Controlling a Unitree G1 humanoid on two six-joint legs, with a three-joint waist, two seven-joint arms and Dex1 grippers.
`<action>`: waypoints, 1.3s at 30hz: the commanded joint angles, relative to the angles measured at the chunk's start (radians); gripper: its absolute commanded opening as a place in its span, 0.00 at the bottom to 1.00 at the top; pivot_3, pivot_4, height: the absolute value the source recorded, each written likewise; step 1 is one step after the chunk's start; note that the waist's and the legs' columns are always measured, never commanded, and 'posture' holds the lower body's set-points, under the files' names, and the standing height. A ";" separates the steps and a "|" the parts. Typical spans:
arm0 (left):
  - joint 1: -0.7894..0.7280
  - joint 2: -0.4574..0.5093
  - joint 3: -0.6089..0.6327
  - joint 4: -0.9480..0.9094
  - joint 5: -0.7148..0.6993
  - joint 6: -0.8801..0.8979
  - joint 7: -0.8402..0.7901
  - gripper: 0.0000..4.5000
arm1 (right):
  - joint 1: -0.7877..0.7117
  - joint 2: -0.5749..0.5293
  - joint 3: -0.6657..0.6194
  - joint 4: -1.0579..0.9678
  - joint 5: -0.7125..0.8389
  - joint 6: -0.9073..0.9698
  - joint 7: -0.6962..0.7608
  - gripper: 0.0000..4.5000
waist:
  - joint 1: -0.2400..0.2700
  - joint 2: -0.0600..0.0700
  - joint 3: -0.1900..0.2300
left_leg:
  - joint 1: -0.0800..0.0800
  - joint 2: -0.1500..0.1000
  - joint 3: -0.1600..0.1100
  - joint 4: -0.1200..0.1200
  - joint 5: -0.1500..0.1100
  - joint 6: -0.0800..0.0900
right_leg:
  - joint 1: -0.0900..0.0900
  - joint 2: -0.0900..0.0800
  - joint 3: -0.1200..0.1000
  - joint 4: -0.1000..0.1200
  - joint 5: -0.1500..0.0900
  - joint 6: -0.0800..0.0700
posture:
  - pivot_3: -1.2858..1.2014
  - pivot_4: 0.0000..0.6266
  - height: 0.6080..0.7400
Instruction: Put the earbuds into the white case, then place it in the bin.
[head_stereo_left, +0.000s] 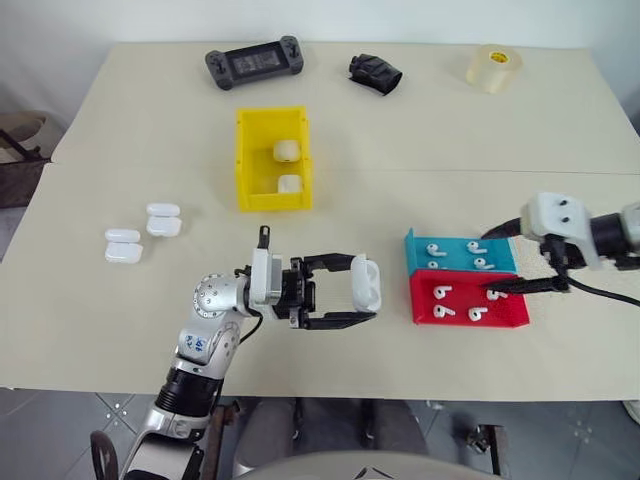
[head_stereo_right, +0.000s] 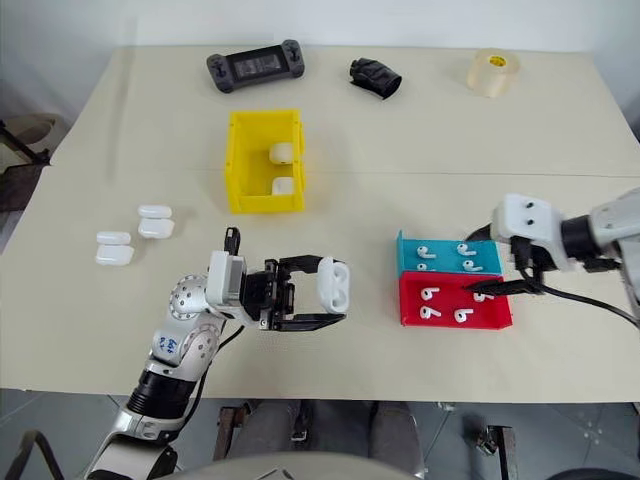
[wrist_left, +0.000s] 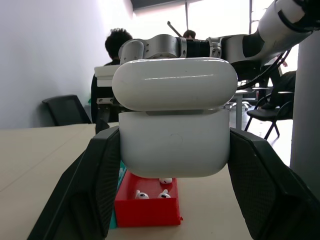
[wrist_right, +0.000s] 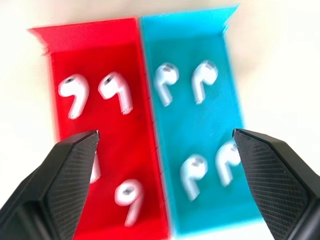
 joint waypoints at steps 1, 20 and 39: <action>-0.009 -0.020 -0.018 0.017 -0.010 -0.032 -0.032 0.62 | 0.142 -0.031 -0.172 -0.112 0.062 0.047 -0.028 0.99 | -0.001 0.000 0.000 | 0.000 0.000 0.000 0.000 0.000 0.000 | 0.000 0.000 0.000 0.000 0.000 0.000 | 0.52 0.24 1.00; -0.033 -0.075 -0.045 0.051 -0.017 -0.019 -0.076 0.62 | 0.476 -0.004 -0.197 -0.416 -0.020 0.012 -0.182 0.99 | -0.004 0.000 0.000 | 0.001 0.000 0.002 0.000 0.000 0.000 | 0.001 0.000 0.002 0.000 0.000 0.000 | 0.52 0.24 1.00; 0.003 -0.061 -0.056 -0.041 -0.014 0.030 -0.012 0.62 | 0.267 -0.023 0.044 -0.219 -0.166 -0.217 -0.150 0.64 | -0.005 0.000 0.000 | 0.001 0.000 0.001 0.001 0.000 0.001 | 0.001 0.000 0.001 0.000 0.000 0.000 | 0.52 0.24 1.00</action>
